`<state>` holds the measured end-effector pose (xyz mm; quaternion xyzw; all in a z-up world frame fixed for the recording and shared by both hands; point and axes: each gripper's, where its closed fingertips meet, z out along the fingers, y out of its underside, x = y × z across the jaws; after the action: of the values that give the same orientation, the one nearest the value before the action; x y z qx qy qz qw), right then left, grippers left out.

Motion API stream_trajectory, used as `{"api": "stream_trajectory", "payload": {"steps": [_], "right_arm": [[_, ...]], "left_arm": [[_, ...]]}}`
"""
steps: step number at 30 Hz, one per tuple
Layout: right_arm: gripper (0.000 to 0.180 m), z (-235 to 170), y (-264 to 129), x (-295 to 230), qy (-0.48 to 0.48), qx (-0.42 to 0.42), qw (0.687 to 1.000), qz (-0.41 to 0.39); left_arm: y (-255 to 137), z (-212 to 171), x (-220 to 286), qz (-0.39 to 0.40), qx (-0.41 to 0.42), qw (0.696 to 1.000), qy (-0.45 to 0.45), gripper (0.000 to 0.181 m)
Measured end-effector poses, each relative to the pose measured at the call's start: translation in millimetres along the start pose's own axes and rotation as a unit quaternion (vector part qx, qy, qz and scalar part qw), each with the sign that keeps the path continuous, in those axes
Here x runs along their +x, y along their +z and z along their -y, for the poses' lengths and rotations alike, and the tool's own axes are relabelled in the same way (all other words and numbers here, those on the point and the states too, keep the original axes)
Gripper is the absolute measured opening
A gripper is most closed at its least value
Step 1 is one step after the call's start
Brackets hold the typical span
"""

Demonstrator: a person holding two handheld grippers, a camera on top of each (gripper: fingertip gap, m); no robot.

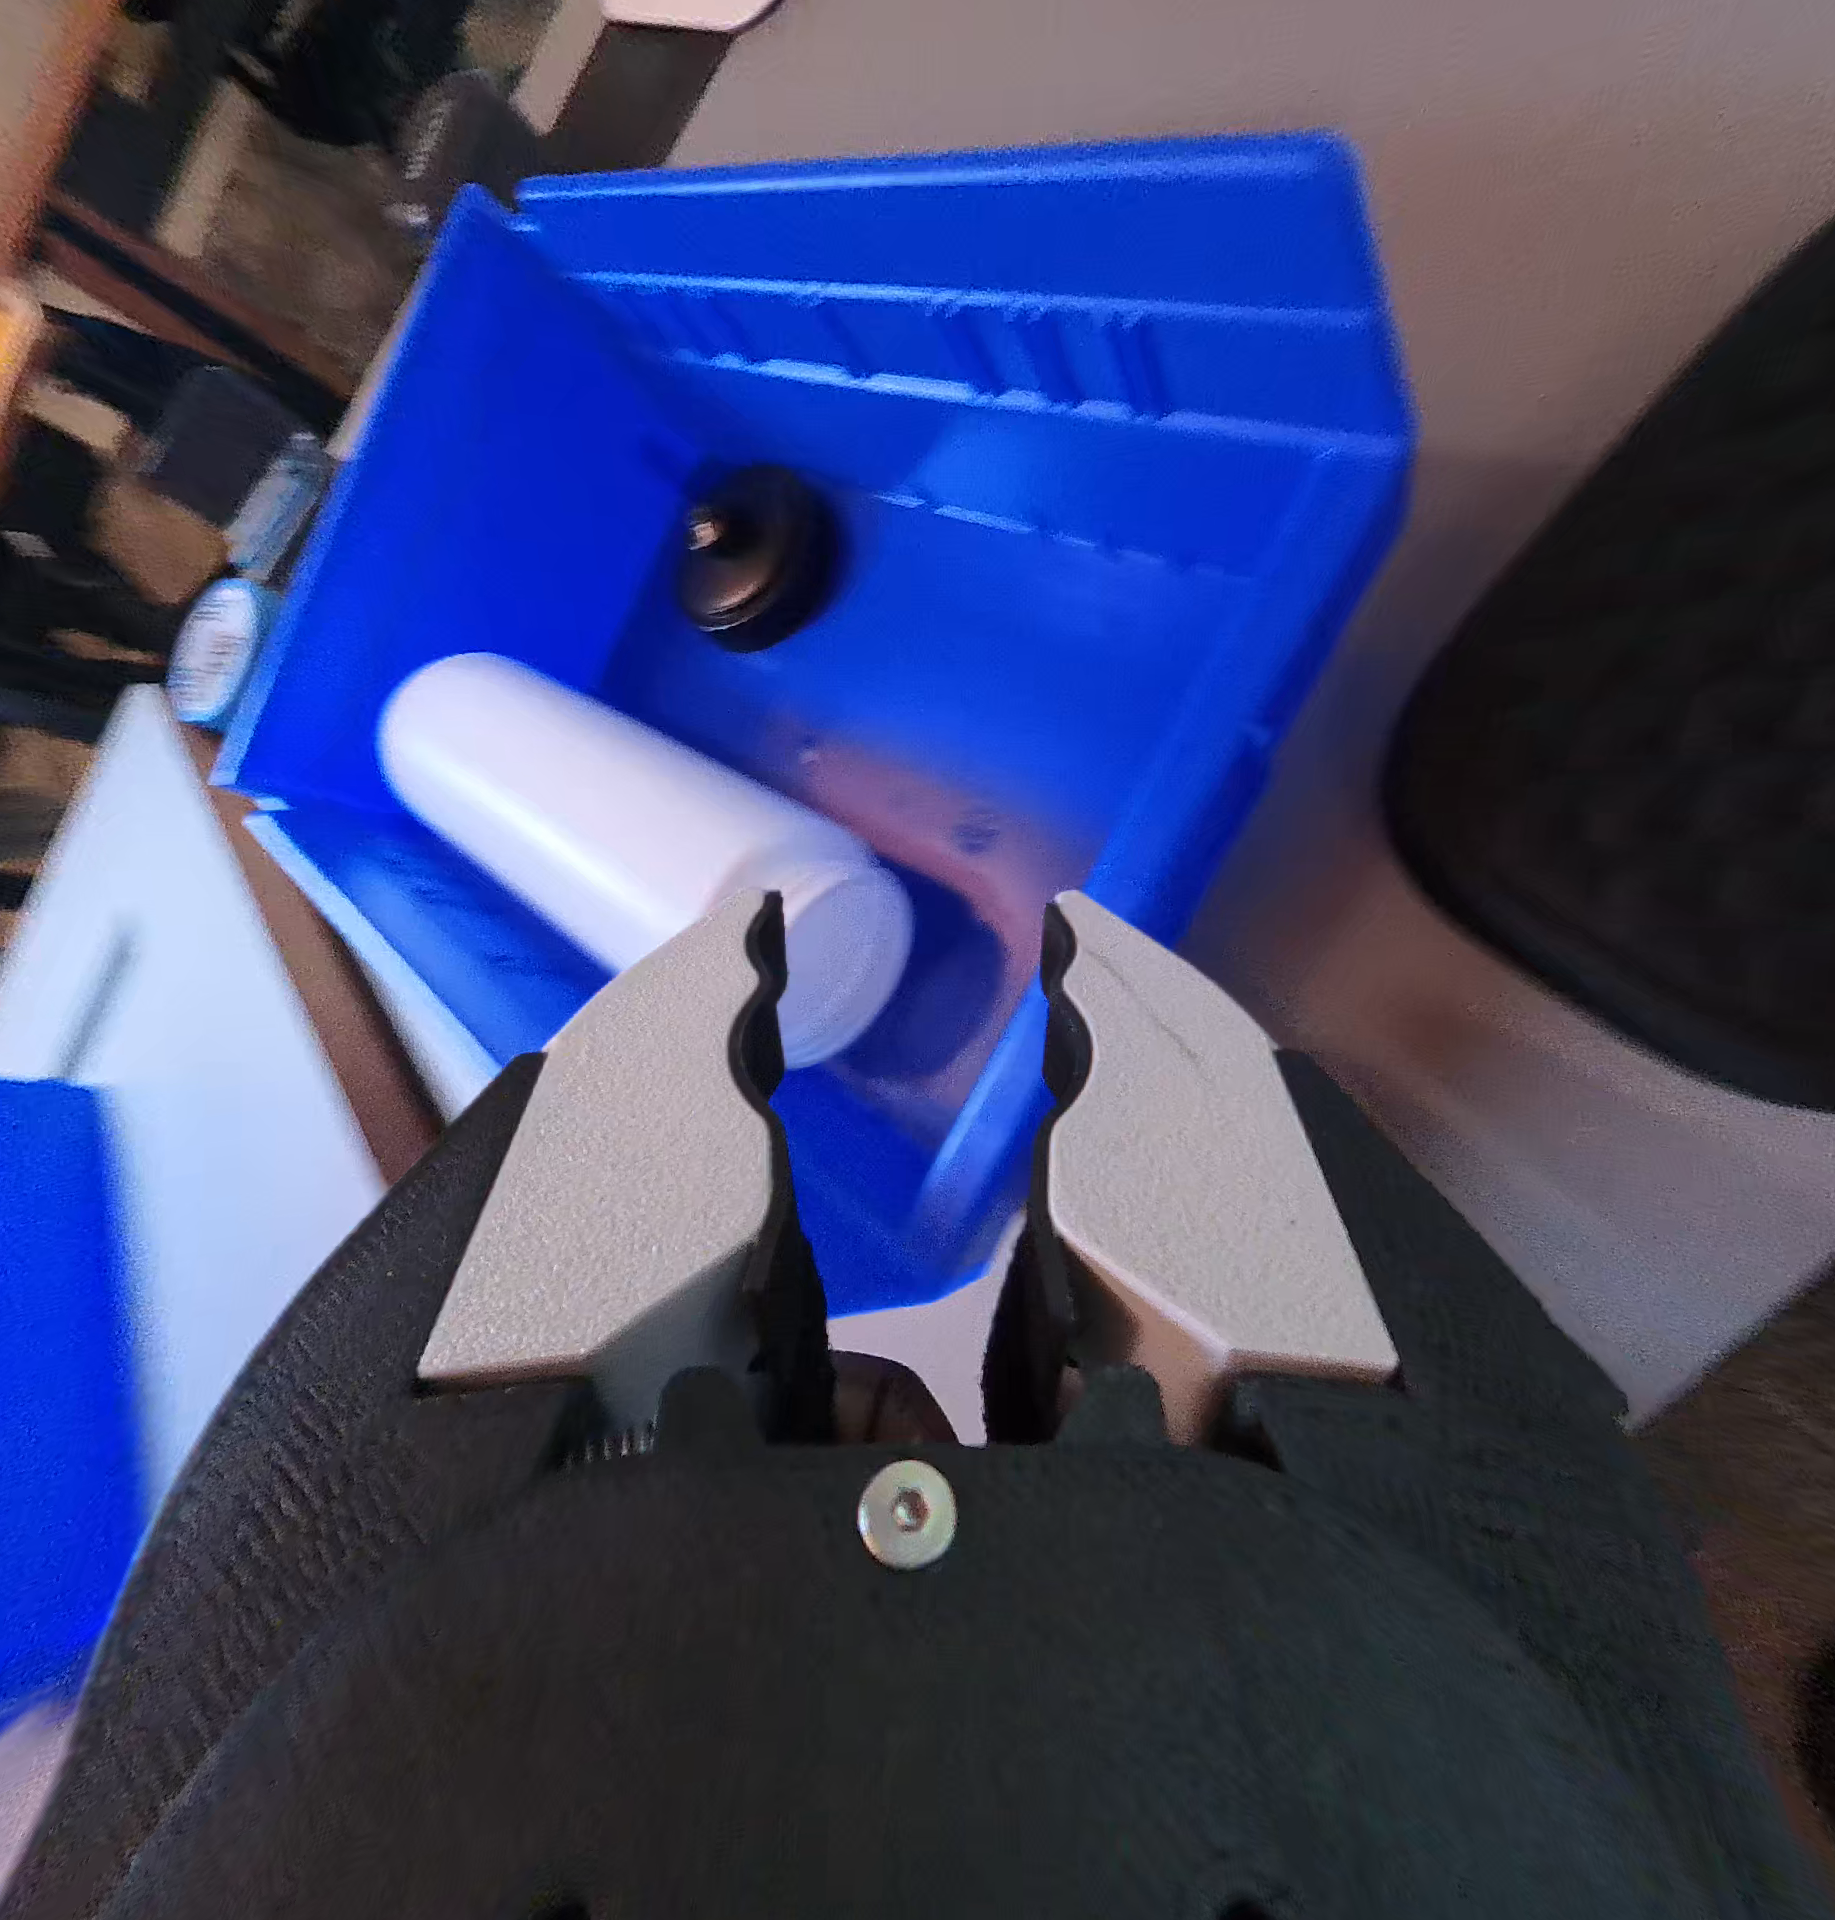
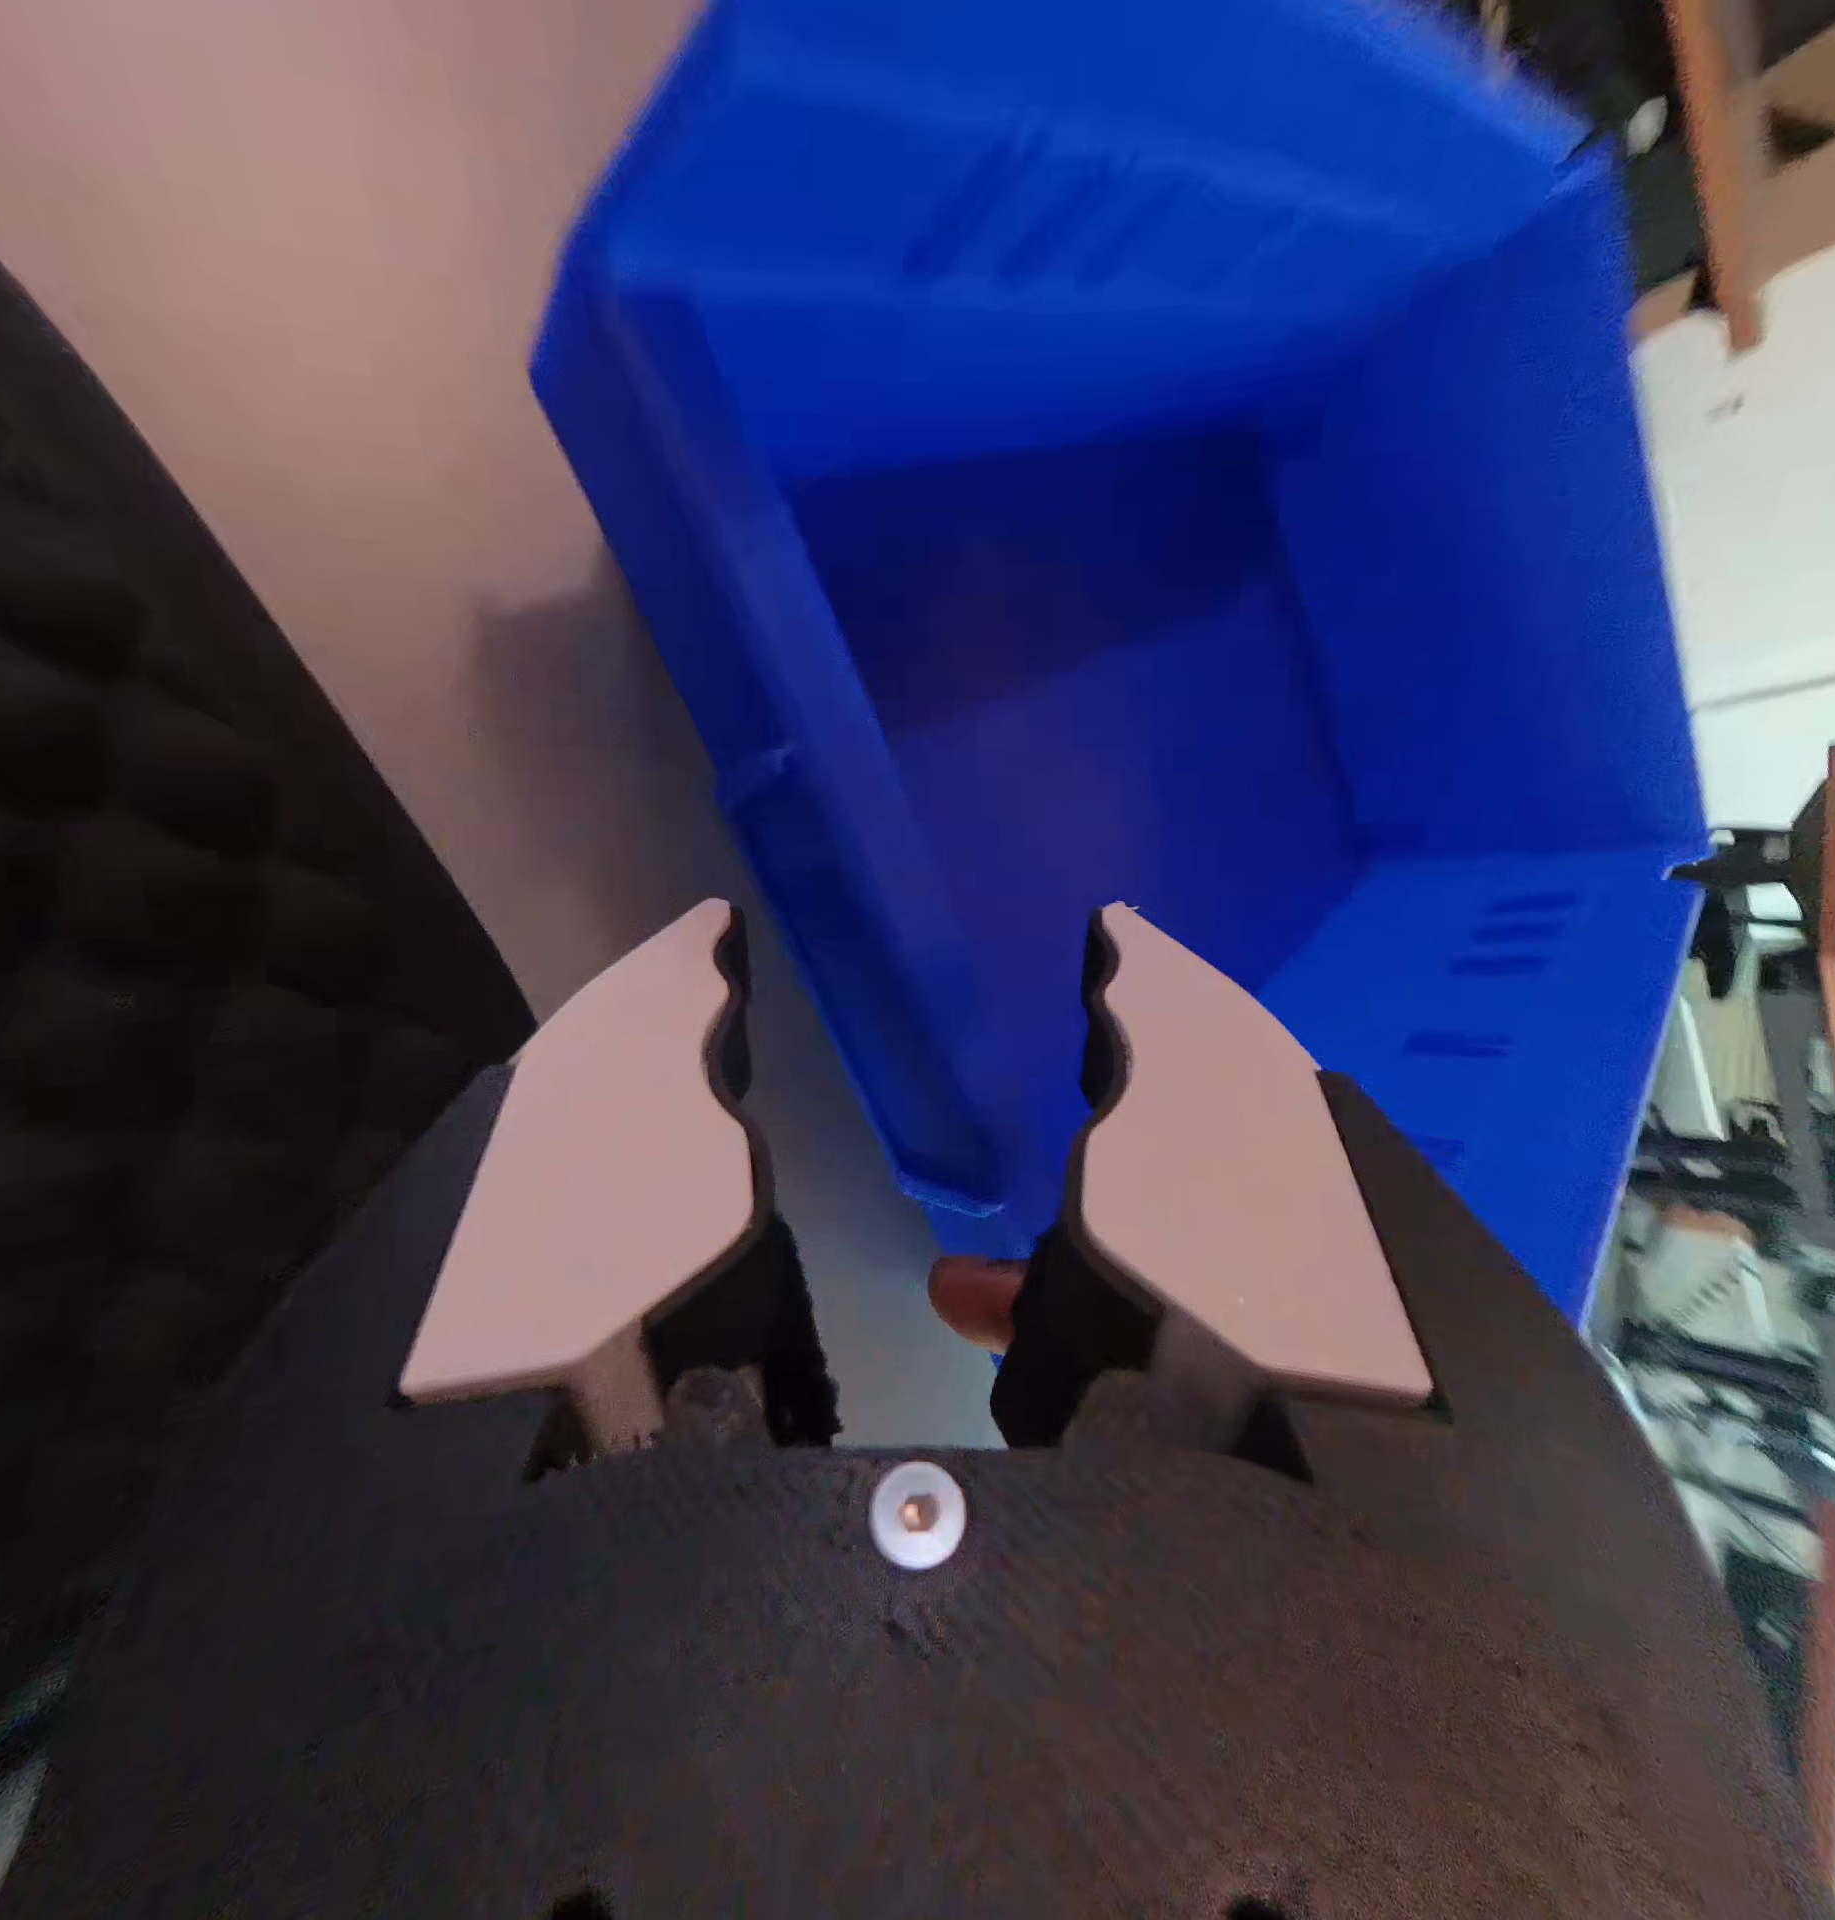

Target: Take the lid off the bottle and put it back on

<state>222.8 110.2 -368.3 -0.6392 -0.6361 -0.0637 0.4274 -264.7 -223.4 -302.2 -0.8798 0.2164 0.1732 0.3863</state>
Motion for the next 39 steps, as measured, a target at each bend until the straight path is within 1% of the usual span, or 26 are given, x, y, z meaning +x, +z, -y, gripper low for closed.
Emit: {"api": "stream_trajectory", "payload": {"steps": [1, 3, 4, 6, 8, 12, 15, 16, 18, 20, 21, 23, 25, 27, 29, 31, 34, 37, 39], "right_arm": [[0.056, -9.1, 7.8, 1.1, -0.017, -0.034, 0.999, -0.013], [0.046, -13.1, 13.4, 7.3, -0.047, -0.044, 0.997, -0.044], [0.04, -15.4, 14.4, 7.1, -0.043, -0.047, 0.997, -0.044], [0.041, -22.0, 12.7, 9.3, -0.018, -0.065, 0.997, -0.04], [0.04, -32.1, 8.6, 11.9, -0.015, -0.093, 0.995, -0.037], [0.042, -47.6, 0.3, 14.8, -0.001, -0.104, 0.994, -0.036], [0.042, -54.6, -5.6, 14.4, -0.01, -0.094, 0.995, -0.038], [0.042, -56.3, -7.4, 14.0, -0.011, -0.092, 0.995, -0.038], [0.043, -59.6, -10.8, 12.9, -0.004, -0.094, 0.995, -0.034], [0.046, -60.4, -14.2, 10.7, 0.003, -0.095, 0.995, -0.024], [0.049, -57.4, -16.3, 9.1, 0.008, -0.086, 0.996, -0.016], [0.051, -46.8, -21.9, 7.9, 0.018, -0.056, 0.998, -0.01], [0.051, -36.6, -28.3, 8.0, 0.02, -0.027, 0.999, -0.01], [0.053, -29.2, -34.0, 8.6, 0.02, -0.008, 1.0, -0.012], [0.053, -20.9, -38.4, 10.7, 0.022, 0.015, 1.0, -0.016], [0.053, -13.3, -41.4, 12.6, 0.023, 0.038, 0.999, -0.021], [0.053, -7.5, -42.3, 10.5, 0.015, 0.054, 0.998, -0.017], [0.053, -8.3, -41.5, 8.8, 0.016, 0.052, 0.998, -0.015], [0.053, -4.4, -42.7, 7.4, 0.016, 0.064, 0.998, -0.012]], "left_arm": [[-0.7, -2.0, -9.9, 0.023, -0.017, 0.999, 0.021, 0.047], [3.3, -8.7, -24.9, 0.052, -0.066, 0.994, 0.066, 0.047], [7.0, -10.9, -30.8, 0.061, -0.089, 0.99, 0.088, 0.047], [16.1, -12.7, -39.5, 0.068, -0.124, 0.982, 0.126, 0.048], [26.4, -14.3, -46.0, 0.071, -0.154, 0.972, 0.164, 0.048], [45.8, -32.0, -51.2, 0.06, -0.225, 0.946, 0.225, 0.044], [53.7, -42.4, -64.2, 0.102, -0.261, 0.92, 0.273, 0.041], [54.7, -42.8, -70.1, 0.128, -0.268, 0.908, 0.294, 0.034], [52.2, -30.3, -82.4, 0.198, -0.249, 0.89, 0.326, 0.021], [40.0, -6.7, -95.1, 0.267, -0.2, 0.891, 0.309, 0.01], [31.3, 5.3, -101.1, 0.29, -0.173, 0.897, 0.286, 0.008], [10.7, 29.4, -113.1, 0.323, -0.113, 0.912, 0.227, 0.005], [-7.6, 47.7, -119.7, 0.319, -0.069, 0.93, 0.166, 0.005], [-29.5, 70.3, -125.2, 0.325, -0.019, 0.937, 0.126, 0.005], [-52.0, 97.7, -123.5, 0.312, 0.032, 0.944, 0.103, 0.005], [-68.9, 127.6, -111.5, 0.259, 0.077, 0.959, 0.082, 0.005], [-83.3, 176.9, -78.9, 0.132, 0.136, 0.979, 0.071, 0.006], [-85.1, 225.9, -38.0, 0.014, 0.175, 0.98, 0.099, 0.006], [-75.7, 248.2, -9.3, -0.055, 0.164, 0.977, 0.125, 0.005]]}}
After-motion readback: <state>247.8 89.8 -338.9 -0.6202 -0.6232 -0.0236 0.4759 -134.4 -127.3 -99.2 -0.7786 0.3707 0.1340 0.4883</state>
